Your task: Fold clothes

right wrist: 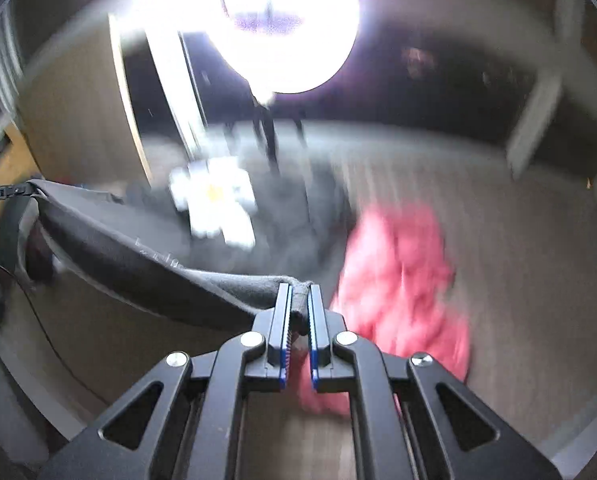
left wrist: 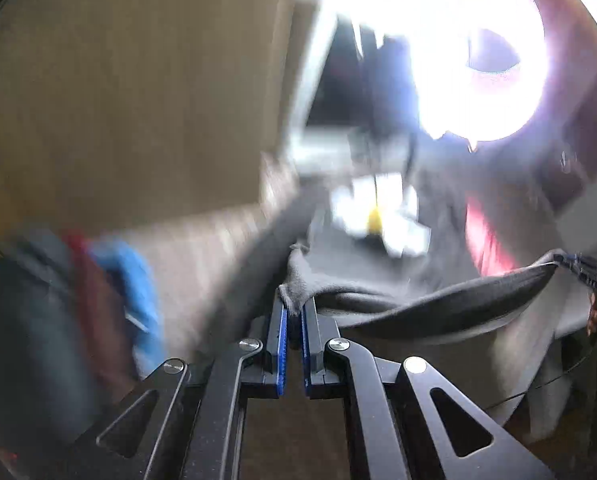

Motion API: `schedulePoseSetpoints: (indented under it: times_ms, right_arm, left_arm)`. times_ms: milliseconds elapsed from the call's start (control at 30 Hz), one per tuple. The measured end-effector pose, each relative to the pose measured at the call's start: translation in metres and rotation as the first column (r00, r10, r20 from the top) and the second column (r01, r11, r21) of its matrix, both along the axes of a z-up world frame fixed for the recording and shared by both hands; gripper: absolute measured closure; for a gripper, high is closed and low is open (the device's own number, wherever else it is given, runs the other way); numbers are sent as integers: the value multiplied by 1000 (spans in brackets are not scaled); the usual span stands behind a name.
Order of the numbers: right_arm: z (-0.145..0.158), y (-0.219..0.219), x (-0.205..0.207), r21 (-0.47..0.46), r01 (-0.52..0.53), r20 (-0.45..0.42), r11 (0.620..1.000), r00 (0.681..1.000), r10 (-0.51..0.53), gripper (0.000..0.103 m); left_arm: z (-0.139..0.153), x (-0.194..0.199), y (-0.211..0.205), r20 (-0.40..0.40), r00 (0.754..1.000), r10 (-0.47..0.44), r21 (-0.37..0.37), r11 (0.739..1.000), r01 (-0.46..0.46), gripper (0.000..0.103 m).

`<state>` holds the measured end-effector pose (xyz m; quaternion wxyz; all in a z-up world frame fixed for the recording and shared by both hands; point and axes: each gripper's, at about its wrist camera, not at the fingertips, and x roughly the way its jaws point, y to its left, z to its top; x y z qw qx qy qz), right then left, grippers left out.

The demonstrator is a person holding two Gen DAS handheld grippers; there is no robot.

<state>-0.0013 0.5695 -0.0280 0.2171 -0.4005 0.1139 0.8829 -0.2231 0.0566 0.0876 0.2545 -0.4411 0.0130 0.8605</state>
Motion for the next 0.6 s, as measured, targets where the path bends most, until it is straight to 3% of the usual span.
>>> schedulePoseSetpoints:
  times_ms: [67,133,167,233,267,333,433,500,600]
  right_arm:
    - [35,-6,-4,38,-23,-45,999,999,25,96]
    - [67,-26,6,82,-57,-80,995,995,63,96]
    - [84,-36,12,105,-73,-96,992,992,83,96]
    - [116,-56,23,150,-103,-128,983,984,123,96]
    - [132,-66,28,173,-118,-143,978,979,144,96]
    - [108,-92,51,173,-157,-91,972,980,175,96]
    - [36,-121,90,73,-180,-21,981,983,182,96]
    - [-12,-140,115,4,-189,24,982,982,189,96]
    - [-99,-165,152,-131,-162,102,978,979,176,96]
  left_arm:
    - [73,20,-21,-126,991,35,11,999,-34,98]
    - [139,62,-43,-253,966,49,11,999,-47,98]
    - [155,78,-51,-282,958,49,1,999,-51,98]
    - [161,124,-63,-297,955,20,-63,997,-40,98]
    - [155,144,-67,-289,957,2,-92,995,-29,98]
    - [118,187,-76,-219,976,-16,-135,991,-14,98]
    - [42,243,-84,-91,995,-43,-192,981,25,98]
    - [-16,272,-92,20,999,-38,-191,981,41,98]
    - [-112,303,-104,208,978,-25,-181,981,63,98]
